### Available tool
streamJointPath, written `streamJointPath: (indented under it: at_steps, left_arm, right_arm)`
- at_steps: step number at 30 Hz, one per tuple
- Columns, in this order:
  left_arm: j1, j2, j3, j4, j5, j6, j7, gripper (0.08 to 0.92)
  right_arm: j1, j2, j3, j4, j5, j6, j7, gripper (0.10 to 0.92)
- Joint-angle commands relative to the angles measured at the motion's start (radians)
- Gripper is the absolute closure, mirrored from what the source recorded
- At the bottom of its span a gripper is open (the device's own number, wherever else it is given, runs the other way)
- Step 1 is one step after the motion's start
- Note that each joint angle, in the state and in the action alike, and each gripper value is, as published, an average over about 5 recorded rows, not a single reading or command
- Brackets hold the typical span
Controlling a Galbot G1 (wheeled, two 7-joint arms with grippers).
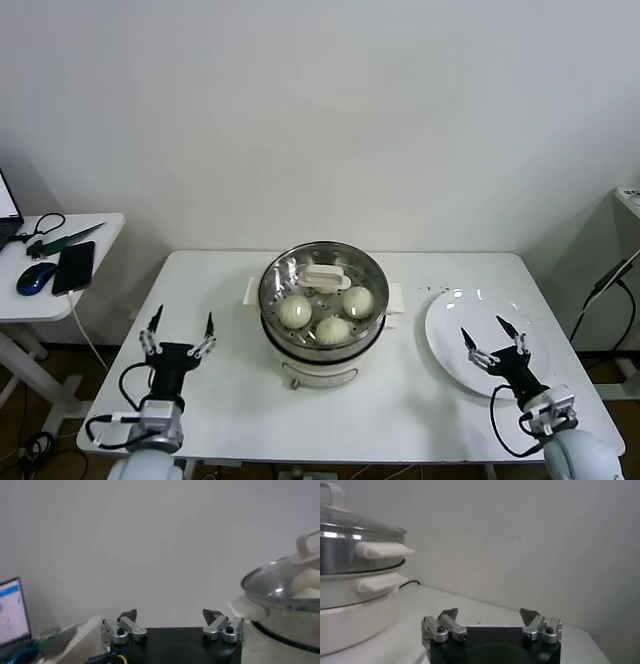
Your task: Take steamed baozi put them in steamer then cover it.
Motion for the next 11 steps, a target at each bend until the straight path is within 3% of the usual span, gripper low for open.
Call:
streamJointPath:
  at_steps: [1, 11]
  left_arm:
    - [0.070, -0.018, -0.082, 0.043, -0.205, -0.129, -0.012, 0.177]
    - [0.071, -0.018, -0.073, 0.050, -0.199, -0.130, 0.010, 0.177]
  right_arm:
    - [-0.041, 0.022, 0.009, 0.038, 0.015, 0.020, -0.010, 0.203]
    - [-0.074, 0.018, 0.031, 0.050, 0.027, 0.029, -0.015, 0.203]
